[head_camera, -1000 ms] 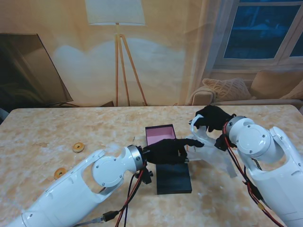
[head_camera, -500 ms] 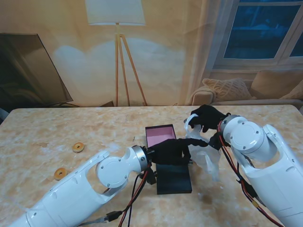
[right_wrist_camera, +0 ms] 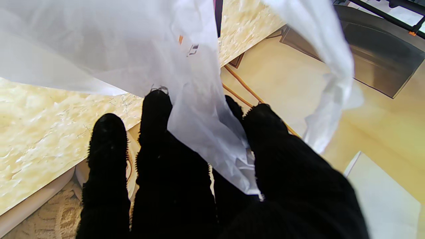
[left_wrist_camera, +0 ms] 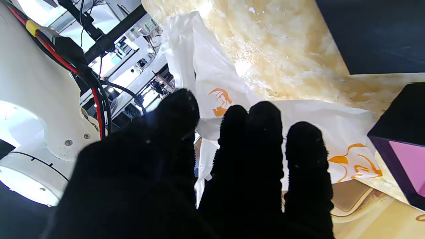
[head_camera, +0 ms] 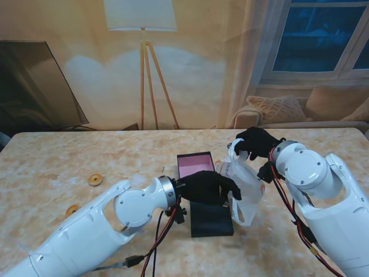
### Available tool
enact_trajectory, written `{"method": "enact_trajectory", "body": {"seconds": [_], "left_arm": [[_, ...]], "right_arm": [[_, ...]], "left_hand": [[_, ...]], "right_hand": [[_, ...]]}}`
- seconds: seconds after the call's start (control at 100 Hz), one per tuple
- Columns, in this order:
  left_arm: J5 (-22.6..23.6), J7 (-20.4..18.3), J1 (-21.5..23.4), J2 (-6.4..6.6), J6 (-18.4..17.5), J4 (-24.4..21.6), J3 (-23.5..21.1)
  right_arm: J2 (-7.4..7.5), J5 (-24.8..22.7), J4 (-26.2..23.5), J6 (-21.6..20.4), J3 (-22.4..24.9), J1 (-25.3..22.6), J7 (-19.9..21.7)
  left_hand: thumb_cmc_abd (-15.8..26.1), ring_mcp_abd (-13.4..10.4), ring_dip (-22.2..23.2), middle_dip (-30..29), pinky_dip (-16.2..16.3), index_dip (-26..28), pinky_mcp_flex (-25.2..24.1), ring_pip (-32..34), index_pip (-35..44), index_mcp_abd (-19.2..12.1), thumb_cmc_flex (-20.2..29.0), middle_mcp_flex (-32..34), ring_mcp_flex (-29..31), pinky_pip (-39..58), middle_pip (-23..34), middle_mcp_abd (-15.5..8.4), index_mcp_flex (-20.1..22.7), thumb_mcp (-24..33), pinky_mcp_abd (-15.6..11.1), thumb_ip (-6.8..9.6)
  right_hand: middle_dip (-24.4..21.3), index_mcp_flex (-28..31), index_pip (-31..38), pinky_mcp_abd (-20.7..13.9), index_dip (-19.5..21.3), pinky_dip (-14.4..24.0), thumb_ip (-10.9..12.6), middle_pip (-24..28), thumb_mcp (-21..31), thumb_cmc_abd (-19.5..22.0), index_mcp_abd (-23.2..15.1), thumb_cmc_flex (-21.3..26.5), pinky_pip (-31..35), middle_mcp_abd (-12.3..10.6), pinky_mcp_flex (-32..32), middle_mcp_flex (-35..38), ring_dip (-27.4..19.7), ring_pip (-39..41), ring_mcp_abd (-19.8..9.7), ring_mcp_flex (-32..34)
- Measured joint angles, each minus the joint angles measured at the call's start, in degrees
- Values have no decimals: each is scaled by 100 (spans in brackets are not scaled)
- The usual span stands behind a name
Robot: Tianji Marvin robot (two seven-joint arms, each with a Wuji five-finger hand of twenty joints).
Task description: Pack mini donuts into a plastic bag, tie the opening and put the bag into the gift box
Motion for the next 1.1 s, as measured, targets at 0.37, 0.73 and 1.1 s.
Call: {"method": "enact_trajectory", "body": {"seconds": [0.37, 0.73, 1.1], "left_arm": [[113, 99, 57, 37, 357, 10, -95], [1074, 292, 236, 39, 482, -166, -389], [1140, 595, 226, -13, 1223, -134, -545]], "right_arm": [[9, 29, -162, -229, 251, -231, 90], [94, 43, -122, -1781, 786, -550, 688], [364, -2, 32, -3448, 1145, -779, 1273]], "left_hand": [[-127, 289, -762, -1728, -586, 149, 997, -948, 1955, 684, -77, 809, 975, -476, 10, 215, 894, -590, 403, -88], [-1146, -65, -636, -501, -802, 1846, 1556, -1012, 3736, 443, -118, 1150, 1406, -489, 289, -76, 490, 426, 347, -242], [-1121, -142, -455, 15, -802, 2272, 1415, -1007, 3802, 417, 233, 1117, 1281, -573, -76, -104, 34, 491, 212, -242]], "right_hand": [[1, -138, -7, 1, 319, -1, 61, 11, -251, 193, 78, 135, 0, 37, -151, -119, 0, 62, 20, -131], [2, -195, -13, -18, 494, 0, 206, 5, -385, 290, 54, 138, -112, -23, -288, -211, 0, -13, -4, -290], [244, -490, -146, -133, 606, 68, 227, -426, -731, 523, -308, 130, -642, -431, -348, -314, 0, -601, -303, -365]]}}
